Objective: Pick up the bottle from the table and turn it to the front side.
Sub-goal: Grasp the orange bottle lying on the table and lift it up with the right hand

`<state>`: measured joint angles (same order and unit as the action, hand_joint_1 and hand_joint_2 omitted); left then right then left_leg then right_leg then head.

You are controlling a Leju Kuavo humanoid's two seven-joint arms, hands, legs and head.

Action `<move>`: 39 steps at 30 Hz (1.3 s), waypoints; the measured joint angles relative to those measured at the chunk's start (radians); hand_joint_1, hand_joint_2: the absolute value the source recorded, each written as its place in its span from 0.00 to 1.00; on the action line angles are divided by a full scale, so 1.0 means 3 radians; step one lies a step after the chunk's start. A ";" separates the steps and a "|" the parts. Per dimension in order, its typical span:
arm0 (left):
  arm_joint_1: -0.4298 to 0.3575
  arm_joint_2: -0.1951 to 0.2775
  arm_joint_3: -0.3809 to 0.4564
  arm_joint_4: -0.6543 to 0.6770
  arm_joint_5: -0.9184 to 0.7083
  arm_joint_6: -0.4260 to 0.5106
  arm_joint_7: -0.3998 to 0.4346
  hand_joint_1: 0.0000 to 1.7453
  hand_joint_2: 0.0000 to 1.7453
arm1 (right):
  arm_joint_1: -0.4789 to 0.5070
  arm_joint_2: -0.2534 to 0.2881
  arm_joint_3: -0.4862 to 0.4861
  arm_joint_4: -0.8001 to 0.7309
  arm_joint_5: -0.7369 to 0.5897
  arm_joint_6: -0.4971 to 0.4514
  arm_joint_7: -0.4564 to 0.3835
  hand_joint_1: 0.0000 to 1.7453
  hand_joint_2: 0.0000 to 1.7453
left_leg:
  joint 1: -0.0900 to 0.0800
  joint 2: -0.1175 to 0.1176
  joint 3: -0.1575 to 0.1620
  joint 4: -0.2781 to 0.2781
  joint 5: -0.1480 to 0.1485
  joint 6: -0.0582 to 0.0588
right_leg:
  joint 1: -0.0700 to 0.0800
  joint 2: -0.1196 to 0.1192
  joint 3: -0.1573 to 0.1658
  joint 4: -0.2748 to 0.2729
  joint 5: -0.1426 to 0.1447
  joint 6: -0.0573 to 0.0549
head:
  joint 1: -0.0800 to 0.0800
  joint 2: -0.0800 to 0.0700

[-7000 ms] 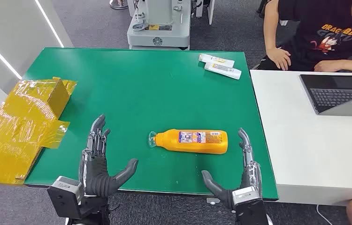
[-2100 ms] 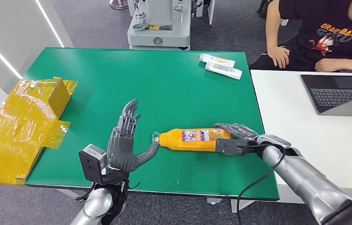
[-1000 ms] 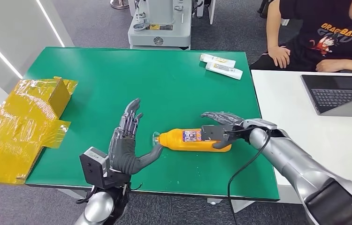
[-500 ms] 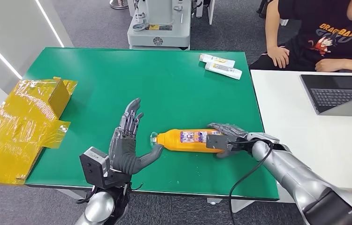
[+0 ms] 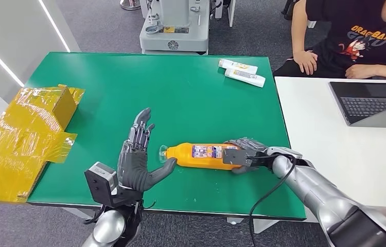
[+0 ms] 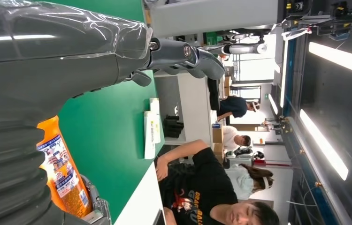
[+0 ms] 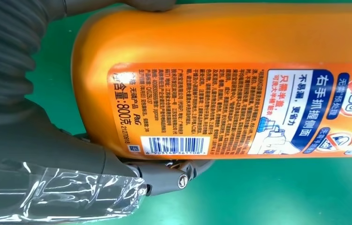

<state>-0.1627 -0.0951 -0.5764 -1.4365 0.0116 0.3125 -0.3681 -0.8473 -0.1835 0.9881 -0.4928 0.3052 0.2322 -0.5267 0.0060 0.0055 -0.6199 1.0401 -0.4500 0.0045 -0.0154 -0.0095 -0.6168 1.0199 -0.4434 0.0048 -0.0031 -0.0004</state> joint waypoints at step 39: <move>0.0020 0.0046 0.0000 0.0001 0.0036 0.0109 -0.0045 0.00 1.00 | 0.0234 -0.0104 -0.0630 -0.0674 0.0005 -0.0581 -0.0334 1.00 1.00 | 0.0000 -0.0002 -0.0001 0.0000 0.0000 0.0000 | 0.0000 -0.0003 -0.0001 -0.0001 0.0000 0.0000 | 0.0000 0.0000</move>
<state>-0.1566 -0.0812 -0.5764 -1.4363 0.0223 0.3453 -0.3817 -0.7772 -0.2146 0.7992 -0.6951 0.3066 0.0580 -0.6269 0.0060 0.0051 -0.6203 1.0400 -0.4500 0.0045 -0.0153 -0.0103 -0.6171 1.0197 -0.4436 0.0048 -0.0031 -0.0004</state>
